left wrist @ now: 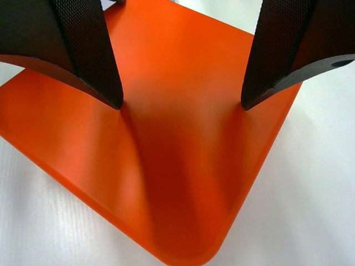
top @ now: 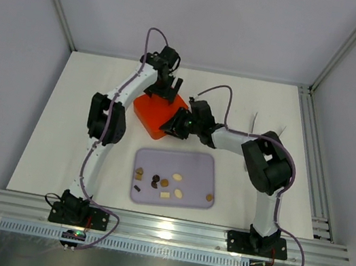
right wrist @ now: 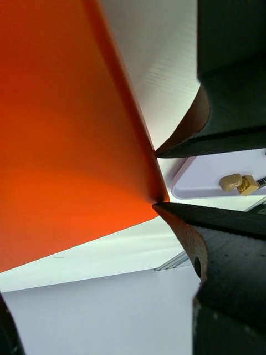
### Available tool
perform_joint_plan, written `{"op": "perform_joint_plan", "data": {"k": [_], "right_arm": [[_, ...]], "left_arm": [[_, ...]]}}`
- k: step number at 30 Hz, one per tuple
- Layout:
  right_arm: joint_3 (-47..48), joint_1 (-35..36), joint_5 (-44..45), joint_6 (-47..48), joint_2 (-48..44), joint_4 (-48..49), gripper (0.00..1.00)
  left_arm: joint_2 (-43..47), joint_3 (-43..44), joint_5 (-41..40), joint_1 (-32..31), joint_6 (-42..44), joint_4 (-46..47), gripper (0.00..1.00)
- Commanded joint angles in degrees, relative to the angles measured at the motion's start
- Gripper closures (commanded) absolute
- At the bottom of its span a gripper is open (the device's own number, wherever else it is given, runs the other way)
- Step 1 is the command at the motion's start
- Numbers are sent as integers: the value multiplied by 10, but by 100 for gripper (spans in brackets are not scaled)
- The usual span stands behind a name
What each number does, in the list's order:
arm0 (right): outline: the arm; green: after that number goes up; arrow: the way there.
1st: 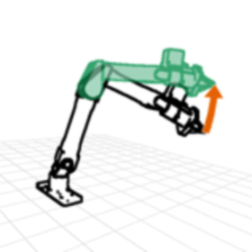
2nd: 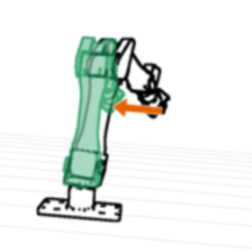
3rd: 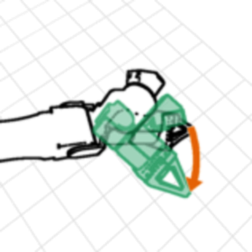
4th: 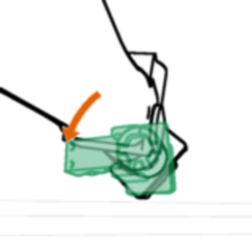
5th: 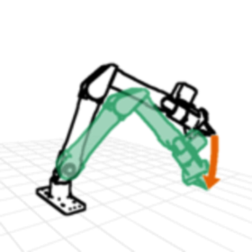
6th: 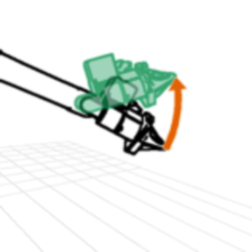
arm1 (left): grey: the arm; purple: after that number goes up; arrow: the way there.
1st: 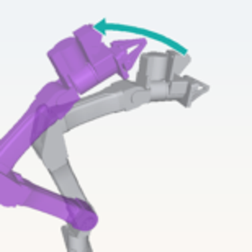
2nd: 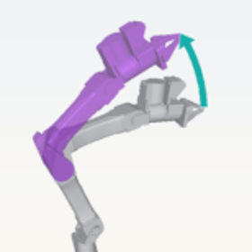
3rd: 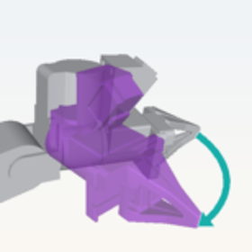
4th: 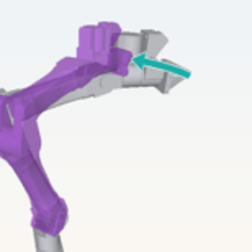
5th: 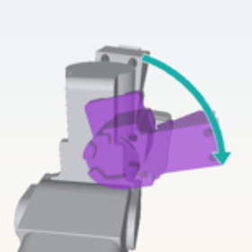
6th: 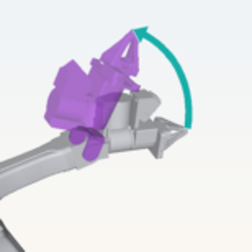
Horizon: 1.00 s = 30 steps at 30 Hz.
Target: Pack the chocolate
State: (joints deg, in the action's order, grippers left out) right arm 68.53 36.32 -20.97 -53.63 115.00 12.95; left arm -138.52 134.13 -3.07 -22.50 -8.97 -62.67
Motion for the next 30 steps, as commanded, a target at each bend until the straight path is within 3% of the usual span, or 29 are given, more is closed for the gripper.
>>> {"op": "perform_joint_plan", "data": {"k": [1,4,17,24,30], "right_arm": [[21,1,4,27,-26,5,59],[37,-2,3,52,-47,-12,52],[31,-54,0,116,-158,-107,45],[62,-127,-40,161,-100,-148,37],[118,-147,-79,200,-12,-152,31]], "left_arm": [[-39,-42,28,-17,-3,-18,14],[-19,-54,40,-17,1,-8,13],[69,-69,43,8,-48,62,12],[113,-102,-57,11,-106,31,12],[201,-233,-93,14,-175,59,10]]}}
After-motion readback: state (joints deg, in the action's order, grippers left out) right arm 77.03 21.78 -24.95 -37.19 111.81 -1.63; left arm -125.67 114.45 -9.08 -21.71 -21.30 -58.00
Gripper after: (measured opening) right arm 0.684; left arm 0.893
